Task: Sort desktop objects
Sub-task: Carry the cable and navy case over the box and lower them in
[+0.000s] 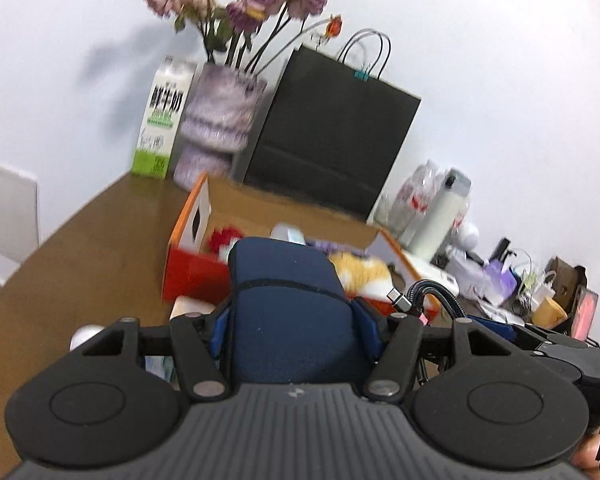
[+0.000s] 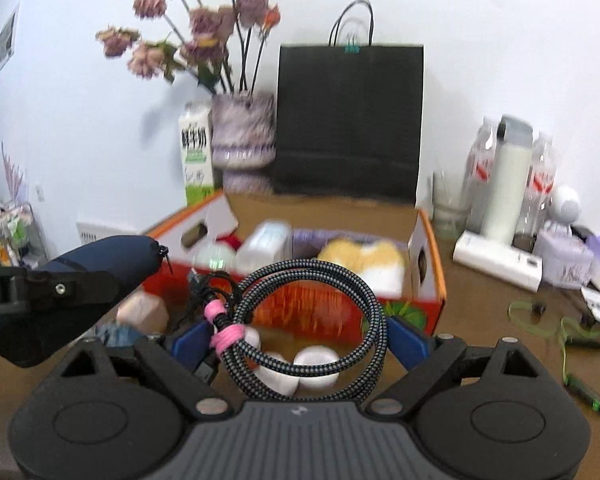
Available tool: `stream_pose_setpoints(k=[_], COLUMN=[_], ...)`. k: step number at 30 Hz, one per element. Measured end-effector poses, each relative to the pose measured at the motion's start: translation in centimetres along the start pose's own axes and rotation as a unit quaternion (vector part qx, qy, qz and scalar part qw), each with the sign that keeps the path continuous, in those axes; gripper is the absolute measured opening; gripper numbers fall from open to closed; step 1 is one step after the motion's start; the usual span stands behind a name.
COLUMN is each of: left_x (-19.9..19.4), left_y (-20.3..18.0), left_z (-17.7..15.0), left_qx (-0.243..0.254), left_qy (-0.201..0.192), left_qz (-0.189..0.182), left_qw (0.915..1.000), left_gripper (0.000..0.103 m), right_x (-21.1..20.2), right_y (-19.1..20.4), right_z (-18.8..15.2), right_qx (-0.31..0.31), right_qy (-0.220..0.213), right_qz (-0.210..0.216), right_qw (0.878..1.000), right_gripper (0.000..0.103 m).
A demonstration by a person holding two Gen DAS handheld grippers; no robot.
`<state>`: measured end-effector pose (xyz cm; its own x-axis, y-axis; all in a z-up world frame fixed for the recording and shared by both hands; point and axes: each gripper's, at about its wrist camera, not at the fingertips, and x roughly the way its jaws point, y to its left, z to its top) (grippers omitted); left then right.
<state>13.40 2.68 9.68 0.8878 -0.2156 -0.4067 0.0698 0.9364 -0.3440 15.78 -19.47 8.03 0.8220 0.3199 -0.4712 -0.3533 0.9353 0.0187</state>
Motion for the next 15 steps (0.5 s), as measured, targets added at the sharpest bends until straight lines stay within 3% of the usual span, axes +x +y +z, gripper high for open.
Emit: stream_pose_setpoints(k=[15], left_x=[10.5], left_y=[1.0], left_z=[6.4], left_qx=[-0.020], left_qy=[-0.028], left_qz=[0.018], left_qw=[0.9992], left_gripper=[0.061], right_x=[9.8], right_y=[-2.3], right_z=[5.3], right_qx=[0.059], right_qy=[-0.013], right_qz=[-0.016], right_qw=[0.998], right_gripper=[0.093])
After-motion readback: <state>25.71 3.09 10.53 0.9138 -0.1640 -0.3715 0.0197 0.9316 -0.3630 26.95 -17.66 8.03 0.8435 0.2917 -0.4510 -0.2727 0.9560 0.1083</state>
